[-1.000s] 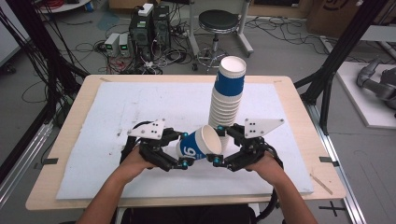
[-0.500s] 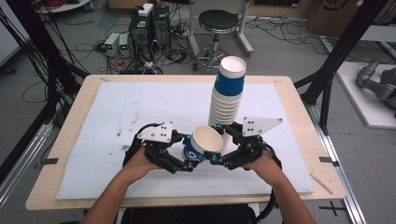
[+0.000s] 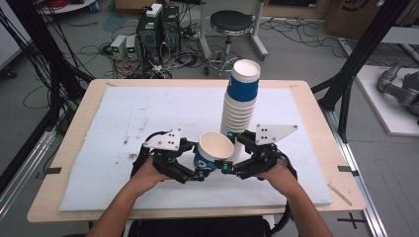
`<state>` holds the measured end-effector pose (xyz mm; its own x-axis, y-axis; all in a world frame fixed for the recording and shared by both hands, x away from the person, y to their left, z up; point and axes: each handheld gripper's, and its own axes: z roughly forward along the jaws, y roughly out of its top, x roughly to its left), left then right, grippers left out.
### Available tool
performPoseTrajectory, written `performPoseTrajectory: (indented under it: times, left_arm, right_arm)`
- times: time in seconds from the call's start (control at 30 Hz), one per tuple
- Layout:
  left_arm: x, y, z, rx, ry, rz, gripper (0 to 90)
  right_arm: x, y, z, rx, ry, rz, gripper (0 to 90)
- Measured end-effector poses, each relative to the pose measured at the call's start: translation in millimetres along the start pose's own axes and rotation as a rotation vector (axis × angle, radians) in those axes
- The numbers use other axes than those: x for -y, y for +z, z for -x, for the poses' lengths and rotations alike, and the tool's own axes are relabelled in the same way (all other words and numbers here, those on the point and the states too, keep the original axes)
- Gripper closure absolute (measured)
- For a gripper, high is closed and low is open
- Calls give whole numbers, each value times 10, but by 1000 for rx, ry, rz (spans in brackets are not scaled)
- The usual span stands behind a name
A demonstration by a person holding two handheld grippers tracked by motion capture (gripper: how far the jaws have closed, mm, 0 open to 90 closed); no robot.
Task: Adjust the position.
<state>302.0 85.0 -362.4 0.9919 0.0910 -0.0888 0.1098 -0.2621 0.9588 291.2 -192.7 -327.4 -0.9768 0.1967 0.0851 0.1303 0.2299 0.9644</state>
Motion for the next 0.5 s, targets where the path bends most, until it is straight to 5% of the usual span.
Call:
performPoseTrajectory:
  times: [0.13, 0.23, 0.4, 0.5]
  left_arm:
    - [4, 36, 15, -68, -2, -59, 186]
    - [8, 69, 27, -30, 25, -77, 303]
    - [11, 89, 30, -25, 27, -56, 303]
    - [9, 116, 47, -15, 24, -58, 303]
  right_arm:
    - [-2, -9, 2, 16, -10, -26, 265]
    - [-5, 7, -10, 18, -23, -36, 265]
    - [25, 44, -40, 15, 5, 18, 189]
    - [44, 102, -55, 22, 6, 5, 183]
